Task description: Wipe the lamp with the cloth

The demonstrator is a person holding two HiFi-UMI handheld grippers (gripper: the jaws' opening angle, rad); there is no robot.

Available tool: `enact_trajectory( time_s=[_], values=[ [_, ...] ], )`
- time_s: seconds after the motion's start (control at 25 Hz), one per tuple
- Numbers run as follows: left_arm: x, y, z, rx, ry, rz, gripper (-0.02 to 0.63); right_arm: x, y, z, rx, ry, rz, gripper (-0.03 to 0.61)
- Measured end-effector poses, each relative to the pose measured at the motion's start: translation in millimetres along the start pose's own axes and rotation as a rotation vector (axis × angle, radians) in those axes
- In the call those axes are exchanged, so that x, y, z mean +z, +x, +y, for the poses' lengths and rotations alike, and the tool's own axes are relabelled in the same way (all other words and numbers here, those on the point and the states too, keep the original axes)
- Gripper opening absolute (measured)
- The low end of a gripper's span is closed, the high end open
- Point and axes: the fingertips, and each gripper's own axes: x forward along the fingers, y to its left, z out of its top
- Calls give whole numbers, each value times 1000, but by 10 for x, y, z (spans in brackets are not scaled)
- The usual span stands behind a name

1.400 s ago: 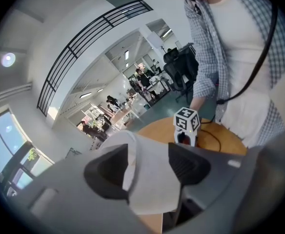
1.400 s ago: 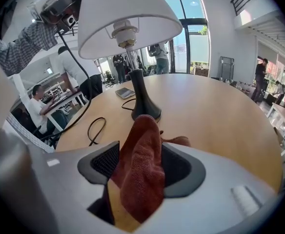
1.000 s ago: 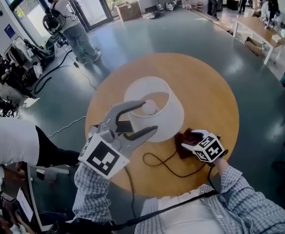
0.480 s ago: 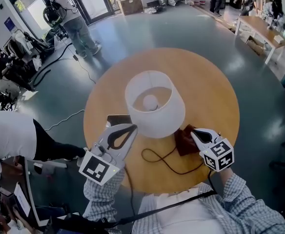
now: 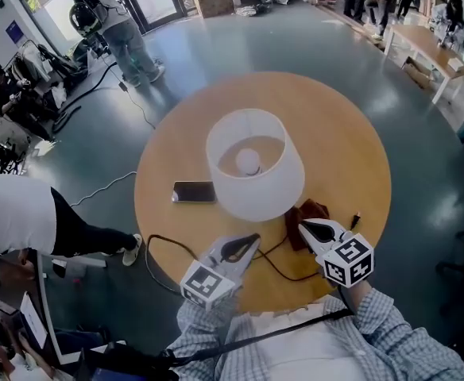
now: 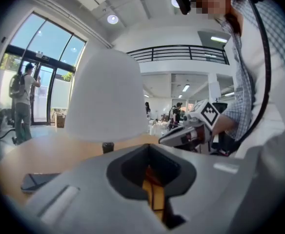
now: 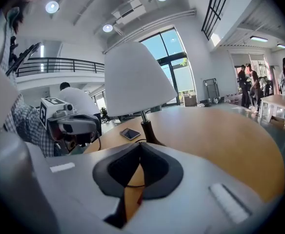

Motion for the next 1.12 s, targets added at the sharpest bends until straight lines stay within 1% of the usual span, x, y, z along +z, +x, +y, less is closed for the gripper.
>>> enact_trajectory(
  time_s=[0.16,0.28,0.44,0.72,0.96,1.12],
  values=[
    [-303,123,-156,-43,-28,56,5,-126,64,67,23,24,17,5],
    [-404,169,-242,-69,-67,82,5,-195,104,114,42,45,28,5],
    [-511,188,-312,-88,-75,109,5,-249,109,125,54,52,44,5],
    [-521,225,-335,-104,-89,116,5,-279,117,139,90,65,58,5],
    [-534,231,-302,-93,-74,109,5,-329,128,164,103,65,78,5],
    [-530,226,-334,-104,-86,120,5,-355,136,179,115,72,90,5]
  ],
)
